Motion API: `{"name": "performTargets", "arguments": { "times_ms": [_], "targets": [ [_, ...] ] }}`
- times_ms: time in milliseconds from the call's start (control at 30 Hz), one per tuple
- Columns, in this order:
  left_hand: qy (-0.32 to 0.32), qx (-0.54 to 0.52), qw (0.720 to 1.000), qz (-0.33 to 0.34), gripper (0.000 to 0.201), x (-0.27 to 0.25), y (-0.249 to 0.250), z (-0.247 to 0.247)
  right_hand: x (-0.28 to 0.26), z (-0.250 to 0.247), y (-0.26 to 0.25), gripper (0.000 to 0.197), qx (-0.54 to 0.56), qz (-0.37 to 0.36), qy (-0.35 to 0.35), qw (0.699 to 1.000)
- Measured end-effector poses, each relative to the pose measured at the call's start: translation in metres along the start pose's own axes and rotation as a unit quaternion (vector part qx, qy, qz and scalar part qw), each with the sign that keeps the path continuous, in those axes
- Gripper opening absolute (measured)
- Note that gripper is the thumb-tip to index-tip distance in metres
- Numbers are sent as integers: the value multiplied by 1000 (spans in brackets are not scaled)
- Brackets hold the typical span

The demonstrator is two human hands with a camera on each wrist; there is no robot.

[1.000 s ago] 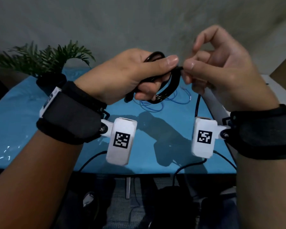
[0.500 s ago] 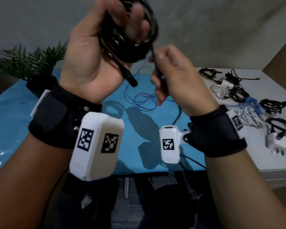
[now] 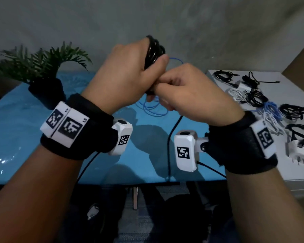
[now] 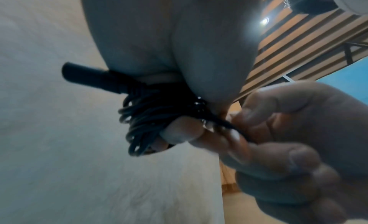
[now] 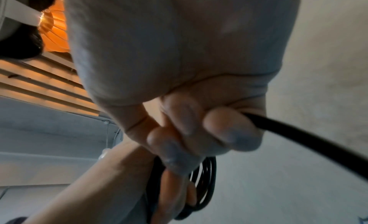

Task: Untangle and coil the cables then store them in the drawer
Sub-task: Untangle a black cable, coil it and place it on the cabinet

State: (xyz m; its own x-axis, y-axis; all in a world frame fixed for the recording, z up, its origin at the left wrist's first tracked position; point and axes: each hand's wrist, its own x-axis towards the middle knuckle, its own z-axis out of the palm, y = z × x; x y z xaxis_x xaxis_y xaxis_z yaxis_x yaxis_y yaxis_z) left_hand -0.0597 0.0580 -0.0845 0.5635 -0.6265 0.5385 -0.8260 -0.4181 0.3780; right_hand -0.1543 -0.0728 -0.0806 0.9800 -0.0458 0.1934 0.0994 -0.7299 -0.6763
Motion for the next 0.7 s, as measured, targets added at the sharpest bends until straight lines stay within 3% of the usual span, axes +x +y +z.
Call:
{"name": "performTargets", "arguments": {
  "times_ms": [167, 267, 300, 400, 533, 633, 700],
  "targets": [
    [-121, -94, 988, -37, 42, -1, -4, -12, -1, -15, 6, 18, 96, -4, 74, 993],
    [-230, -292, 927, -58, 46, -4, -3, -11, -4, -23, 5, 5, 191, -33, 106, 975],
    [-244, -349, 903, -62, 44, -4, -3, -11, -5, -22, 4, 10, 211, -52, 116, 969],
    [-256, -455, 850, -69, 39, -5, -4, -12, -4, -18, 4, 17, 234, -95, 145, 957],
    [-220, -546, 805, -79, 26, -4, -2, -12, 0, -12, 6, 9, 207, -121, 192, 952],
    [-198, -598, 769, -110, 25, -2, 0, -10, 5, -7, 9, 19, 157, -89, 209, 961],
    [-200, -644, 729, -116, 29, -1, 3, -9, 6, -2, 8, 31, 165, -57, 191, 966]
  ]
}}
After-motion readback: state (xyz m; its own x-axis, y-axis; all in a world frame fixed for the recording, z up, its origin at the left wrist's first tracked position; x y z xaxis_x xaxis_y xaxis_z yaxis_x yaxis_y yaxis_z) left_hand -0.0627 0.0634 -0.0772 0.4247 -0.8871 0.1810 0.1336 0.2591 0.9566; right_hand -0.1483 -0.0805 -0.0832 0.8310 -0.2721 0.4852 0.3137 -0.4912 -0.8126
